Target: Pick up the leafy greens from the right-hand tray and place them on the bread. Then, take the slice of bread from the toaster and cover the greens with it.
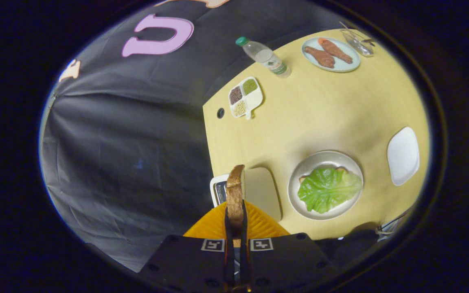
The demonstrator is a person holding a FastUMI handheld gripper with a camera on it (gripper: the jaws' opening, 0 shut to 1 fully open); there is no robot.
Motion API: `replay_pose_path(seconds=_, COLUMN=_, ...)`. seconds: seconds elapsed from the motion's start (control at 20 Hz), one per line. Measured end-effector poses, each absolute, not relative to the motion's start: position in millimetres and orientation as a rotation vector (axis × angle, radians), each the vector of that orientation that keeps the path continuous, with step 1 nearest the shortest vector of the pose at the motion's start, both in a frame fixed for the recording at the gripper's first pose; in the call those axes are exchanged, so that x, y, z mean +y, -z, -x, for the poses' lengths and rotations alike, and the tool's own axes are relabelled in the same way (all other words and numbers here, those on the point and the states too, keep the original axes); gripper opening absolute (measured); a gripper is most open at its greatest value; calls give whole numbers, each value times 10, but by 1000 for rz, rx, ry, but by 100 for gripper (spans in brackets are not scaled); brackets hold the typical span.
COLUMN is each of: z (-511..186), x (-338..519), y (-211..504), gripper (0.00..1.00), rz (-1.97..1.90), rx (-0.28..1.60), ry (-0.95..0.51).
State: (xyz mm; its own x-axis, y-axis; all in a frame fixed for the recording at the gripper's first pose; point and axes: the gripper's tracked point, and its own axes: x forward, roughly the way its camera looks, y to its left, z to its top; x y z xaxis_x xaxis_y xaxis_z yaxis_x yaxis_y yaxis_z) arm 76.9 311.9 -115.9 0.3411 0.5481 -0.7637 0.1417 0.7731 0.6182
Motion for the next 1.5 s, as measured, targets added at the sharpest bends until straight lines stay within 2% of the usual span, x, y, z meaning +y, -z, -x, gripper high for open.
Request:
replay_pose_path(seconds=0.4, z=-925, x=2469, y=1462, gripper=9, rz=-825, rx=1108, ry=-360)
replay_pose_path(seconds=1.15, z=-447, x=2251, y=2883, gripper=9, rz=-650, rx=1246, ry=-471)
replay_pose_path(seconds=1.5, z=-524, x=2109, y=3179, gripper=8, rz=-543, rx=1221, ry=-402)
